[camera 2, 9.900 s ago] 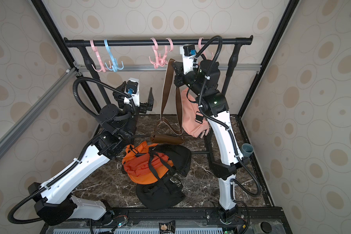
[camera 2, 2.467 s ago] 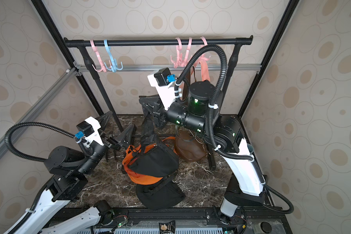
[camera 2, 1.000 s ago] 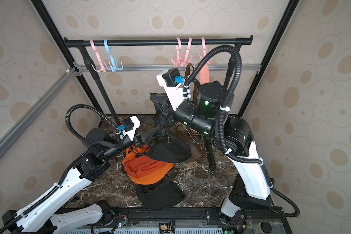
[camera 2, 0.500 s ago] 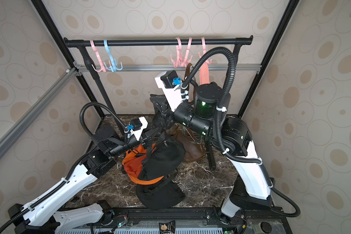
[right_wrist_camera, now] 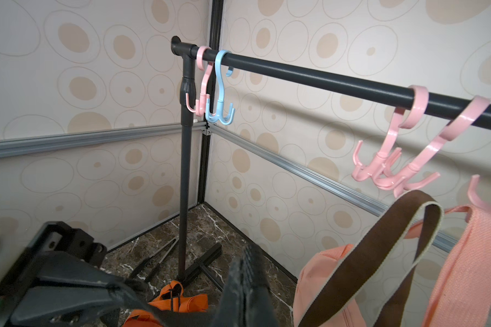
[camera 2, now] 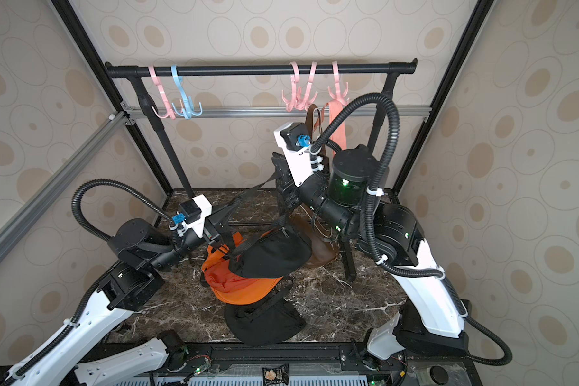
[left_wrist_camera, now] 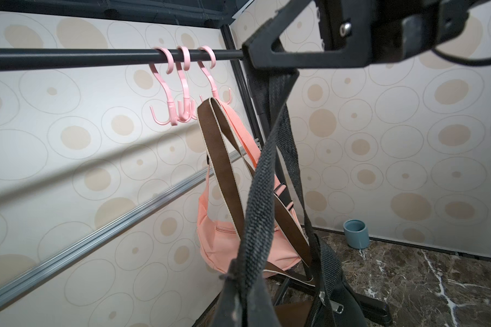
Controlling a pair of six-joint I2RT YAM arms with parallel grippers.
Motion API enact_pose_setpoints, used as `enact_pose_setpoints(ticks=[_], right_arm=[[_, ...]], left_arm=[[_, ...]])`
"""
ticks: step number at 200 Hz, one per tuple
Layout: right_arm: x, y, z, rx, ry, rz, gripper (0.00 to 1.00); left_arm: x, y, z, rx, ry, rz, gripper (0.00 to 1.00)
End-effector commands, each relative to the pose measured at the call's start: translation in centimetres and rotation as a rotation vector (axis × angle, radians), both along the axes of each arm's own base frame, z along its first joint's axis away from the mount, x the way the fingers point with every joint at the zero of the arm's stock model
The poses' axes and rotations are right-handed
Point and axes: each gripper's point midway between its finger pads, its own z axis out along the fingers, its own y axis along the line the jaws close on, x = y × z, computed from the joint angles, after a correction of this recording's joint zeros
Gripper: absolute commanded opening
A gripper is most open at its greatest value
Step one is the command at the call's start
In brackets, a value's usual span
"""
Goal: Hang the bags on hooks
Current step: Pick up the bag from the bag.
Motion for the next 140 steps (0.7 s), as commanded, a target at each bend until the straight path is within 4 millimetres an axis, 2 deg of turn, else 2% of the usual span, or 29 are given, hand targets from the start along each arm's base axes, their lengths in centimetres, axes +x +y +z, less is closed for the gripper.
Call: enact_pose_setpoints(ticks=[1, 24, 33, 47, 55, 67, 80, 83, 95, 98, 101, 102, 112, 117, 140], right_arm=[[-0.2, -3.6, 3.6, 0.084, -0.09, -0.108, 0.08], [-1.2, -3.9, 3.9, 0.068, -0.108, -0.068, 0.21], [-1.7, -4.1, 4.1, 0.062, -0.115, -0.049, 0.3], [-2.8, -4.6, 4.5, 0.059, -0.137, -0.007, 0.47], [-3.3, -5.1, 4.9, 0.069, -0.152, 0.001, 0.53], [-4.0, -6.1, 5.8, 0.09, -0.177, 0.004, 0.56], [-5.1, -7.0, 6.9, 0.11, -0.22, 0.027, 0.58], [-5.0, -6.5, 6.4, 0.093, -0.219, 0.036, 0.58], [-5.6, -6.3, 6.8, 0.089, -0.253, 0.066, 0.59], [-5.7, -6.2, 6.8, 0.084, -0.26, 0.073, 0.59], [-5.8, -6.1, 6.9, 0.079, -0.268, 0.081, 0.59], [-5.8, -6.0, 6.9, 0.075, -0.27, 0.083, 0.59], [-5.6, -5.4, 6.9, 0.042, -0.287, 0.091, 0.59], [-5.7, -5.7, 7.5, 0.039, -0.303, 0.082, 0.59], [-4.6, -4.6, 7.3, -0.006, -0.315, 0.078, 0.59]], left_arm=[[0.7, 0.8, 2.5, 0.011, -0.034, 0.067, 0.0], [2.2, -0.5, 6.1, -0.007, -0.048, 0.063, 0.0], [2.7, -1.1, 7.8, -0.027, -0.053, 0.058, 0.0], [4.0, -2.5, 9.2, -0.024, -0.046, 0.044, 0.0], [4.9, -3.3, 9.7, -0.022, -0.037, 0.042, 0.0], [5.8, -4.6, 11.0, -0.024, -0.036, 0.032, 0.0], [6.8, -6.5, 11.4, 0.003, -0.026, 0.023, 0.0], [7.0, -6.9, 11.5, 0.014, -0.028, 0.023, 0.0], [7.8, -8.7, 11.6, 0.048, -0.026, 0.038, 0.0], [8.4, -9.4, 11.1, 0.067, -0.019, 0.04, 0.0], [8.1, -9.4, 11.7, 0.066, -0.032, 0.044, 0.0], [8.5, -10.0, 11.1, 0.078, -0.02, 0.042, 0.0], [9.1, -11.2, 11.0, 0.107, -0.018, 0.045, 0.0], [9.3, -11.5, 11.3, 0.104, -0.021, 0.048, 0.0], [10.5, -12.1, 11.5, 0.103, -0.04, 0.114, 0.0]])
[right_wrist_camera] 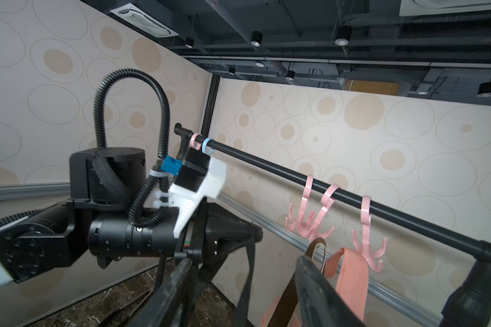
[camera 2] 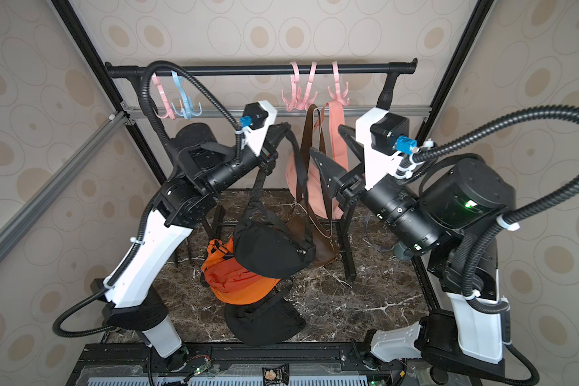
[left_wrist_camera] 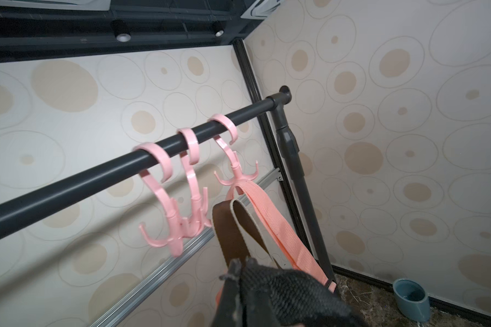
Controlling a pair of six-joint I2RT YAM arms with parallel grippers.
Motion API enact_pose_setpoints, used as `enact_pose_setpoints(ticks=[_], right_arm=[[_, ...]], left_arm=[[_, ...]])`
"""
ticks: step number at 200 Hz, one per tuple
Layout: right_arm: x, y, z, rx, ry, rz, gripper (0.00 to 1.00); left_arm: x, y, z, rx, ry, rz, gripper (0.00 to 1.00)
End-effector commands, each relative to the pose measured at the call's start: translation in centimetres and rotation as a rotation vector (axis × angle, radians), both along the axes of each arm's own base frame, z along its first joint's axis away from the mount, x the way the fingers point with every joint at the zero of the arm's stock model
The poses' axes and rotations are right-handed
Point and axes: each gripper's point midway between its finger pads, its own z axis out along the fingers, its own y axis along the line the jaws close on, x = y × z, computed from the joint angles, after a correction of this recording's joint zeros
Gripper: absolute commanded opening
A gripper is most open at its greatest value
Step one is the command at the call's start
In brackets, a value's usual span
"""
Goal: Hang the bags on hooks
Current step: Pick up the bag from the bag.
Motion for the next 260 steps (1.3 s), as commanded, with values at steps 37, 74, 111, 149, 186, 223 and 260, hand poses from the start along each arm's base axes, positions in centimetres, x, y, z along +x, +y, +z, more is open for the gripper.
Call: enact_pose_setpoints(ticks=[37, 74, 111, 149, 186, 223, 260], right_arm=[[5.6, 3.0, -3.1, -0.117, 0.052, 0.027, 0.61], [10.0, 2.7, -5.4, -0.112, 0.15, 0.054, 0.62], [10.9, 4.0, -7.1, -0.125, 0.209, 0.181, 0.62], [11.3, 5.9, -9.4, -0.151, 0.246, 0.325, 0.58], [12.6, 5.6, -8.6, -0.103, 0.222, 0.304, 0.27], [12.6, 5.0, -6.2, -0.047, 0.161, 0.321, 0.0], [13.9, 4.1, -3.6, 0.03, 0.125, 0.338, 0.0]], left_arm=[[-0.3, 0.7, 1.9, 0.007, -0.06, 0.093, 0.0], [-1.2, 1.7, 2.2, 0.019, -0.074, 0.097, 0.0], [-0.9, 2.7, 1.5, 0.061, -0.085, 0.159, 0.0], [-0.9, 2.8, 2.1, 0.049, -0.103, 0.157, 0.0], [-0.1, 2.8, 1.6, 0.07, -0.103, 0.184, 0.0], [1.9, 5.1, 2.8, -0.004, -0.109, 0.291, 0.0], [5.6, 9.2, 4.6, -0.16, -0.13, 0.461, 0.0]])
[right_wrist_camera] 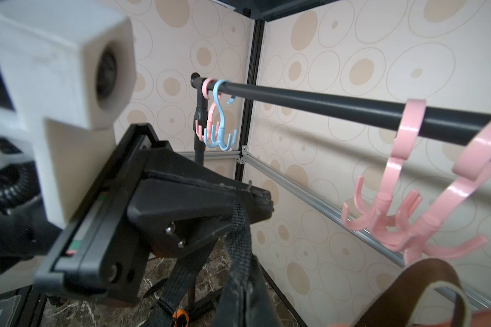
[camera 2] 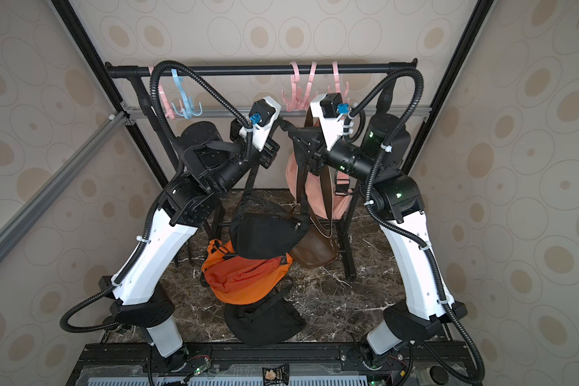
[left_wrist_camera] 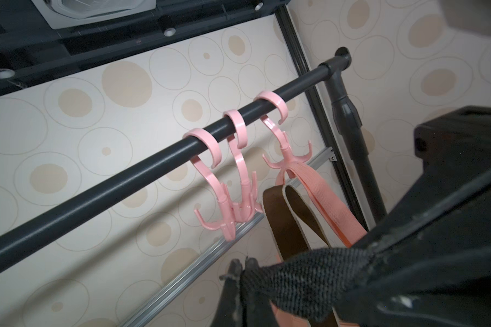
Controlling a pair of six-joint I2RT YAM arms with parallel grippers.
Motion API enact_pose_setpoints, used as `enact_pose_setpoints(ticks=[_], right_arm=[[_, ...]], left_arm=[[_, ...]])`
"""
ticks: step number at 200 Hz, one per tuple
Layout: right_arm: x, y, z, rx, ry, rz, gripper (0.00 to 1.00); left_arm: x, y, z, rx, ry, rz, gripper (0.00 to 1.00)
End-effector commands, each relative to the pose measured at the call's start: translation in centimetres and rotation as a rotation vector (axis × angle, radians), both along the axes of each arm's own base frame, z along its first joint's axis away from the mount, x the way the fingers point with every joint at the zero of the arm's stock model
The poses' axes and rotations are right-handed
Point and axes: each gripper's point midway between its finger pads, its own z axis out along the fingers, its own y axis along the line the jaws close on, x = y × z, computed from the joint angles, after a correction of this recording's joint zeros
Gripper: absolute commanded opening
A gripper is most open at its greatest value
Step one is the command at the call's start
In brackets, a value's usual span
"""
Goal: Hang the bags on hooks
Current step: Pick up the bag from the bag, then hang the bag on the hook.
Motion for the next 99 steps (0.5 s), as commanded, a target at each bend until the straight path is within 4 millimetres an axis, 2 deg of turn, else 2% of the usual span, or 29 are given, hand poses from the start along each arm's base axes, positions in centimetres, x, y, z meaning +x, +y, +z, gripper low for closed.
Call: enact_pose_setpoints(ticks=[1, 23, 40, 64, 77, 99], right_arm=[[-0.2, -0.9, 3.2, 0.081, -0.058, 0.022, 0.0], [1.8, -1.5, 4.4, 0.13, -0.043, -0.004, 0.0], [3.3, -1.7, 4.8, 0.156, -0.034, -0.007, 0.0], [5.1, -1.8, 5.0, 0.175, -0.036, -0.019, 0.0], [5.9, -2.2, 5.1, 0.19, -0.038, -0.038, 0.0], [6.0, -3.1, 5.8, 0.215, -0.056, -0.05, 0.0]], left_arm=[[2.8, 5.3, 3.4, -0.179, -0.078, 0.175, 0.0], [5.2, 6.1, 3.5, -0.217, -0.098, 0.213, 0.0], [6.9, 6.3, 3.0, -0.216, -0.123, 0.257, 0.0], [9.3, 7.6, 2.7, -0.27, -0.132, 0.269, 0.0], [10.1, 8.0, 2.8, -0.298, -0.144, 0.262, 0.0], [10.2, 8.6, 3.4, -0.324, -0.176, 0.252, 0.0]])
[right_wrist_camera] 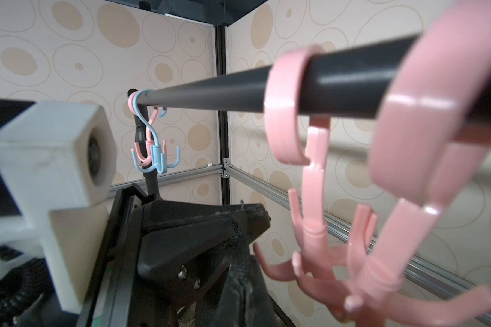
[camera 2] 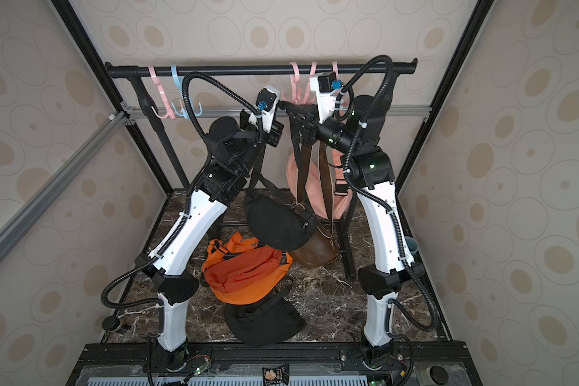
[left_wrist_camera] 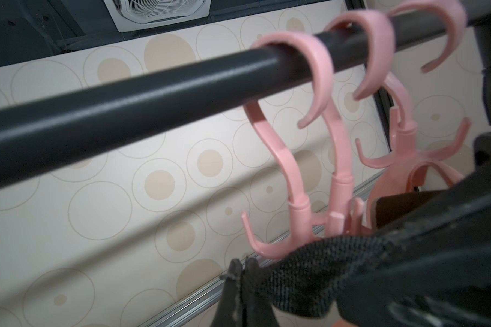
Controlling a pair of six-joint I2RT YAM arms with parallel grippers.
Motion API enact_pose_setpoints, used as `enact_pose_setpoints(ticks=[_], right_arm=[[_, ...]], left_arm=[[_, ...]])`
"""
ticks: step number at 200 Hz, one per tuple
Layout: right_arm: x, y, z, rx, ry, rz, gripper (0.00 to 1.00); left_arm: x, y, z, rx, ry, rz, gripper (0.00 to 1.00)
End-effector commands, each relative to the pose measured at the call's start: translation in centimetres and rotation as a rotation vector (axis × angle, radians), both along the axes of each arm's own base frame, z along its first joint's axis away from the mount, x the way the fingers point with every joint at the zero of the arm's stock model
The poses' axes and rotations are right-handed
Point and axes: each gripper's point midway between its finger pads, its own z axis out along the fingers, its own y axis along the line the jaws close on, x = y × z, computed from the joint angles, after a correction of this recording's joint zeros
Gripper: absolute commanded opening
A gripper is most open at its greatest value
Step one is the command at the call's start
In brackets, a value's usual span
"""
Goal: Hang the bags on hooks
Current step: Hang the bag on the hook.
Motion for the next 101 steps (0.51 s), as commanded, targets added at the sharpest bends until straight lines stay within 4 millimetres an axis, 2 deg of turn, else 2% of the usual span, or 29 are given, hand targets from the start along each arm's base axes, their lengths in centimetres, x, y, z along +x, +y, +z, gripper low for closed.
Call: enact_pose_setpoints(ticks=[1, 21, 60, 71, 101], right_arm=[[-4.0, -3.7, 6.7, 0.101, -0.173, -0.042, 0.0], [-4.3, -4.0, 7.3, 0.111, -0.197, -0.056, 0.0], [-4.6, -4.5, 8.0, 0.122, -0.226, -0.079, 0.0], [-4.6, -4.7, 8.1, 0.122, -0.227, -0.086, 0.0], [-3.1, -5.2, 7.5, 0.121, -0.203, -0.145, 0.0]], left_arm=[[-0.2, 7.3, 5.1, -0.178, -0.115, 0.144, 0.0], [-0.5, 7.1, 5.7, -0.181, -0.137, 0.102, 0.0], [-0.4, 6.7, 5.6, -0.173, -0.14, 0.079, 0.0], [-0.1, 6.6, 5.3, -0.159, -0.144, 0.09, 0.0], [1.6, 6.2, 3.6, -0.143, -0.119, 0.098, 0.0]])
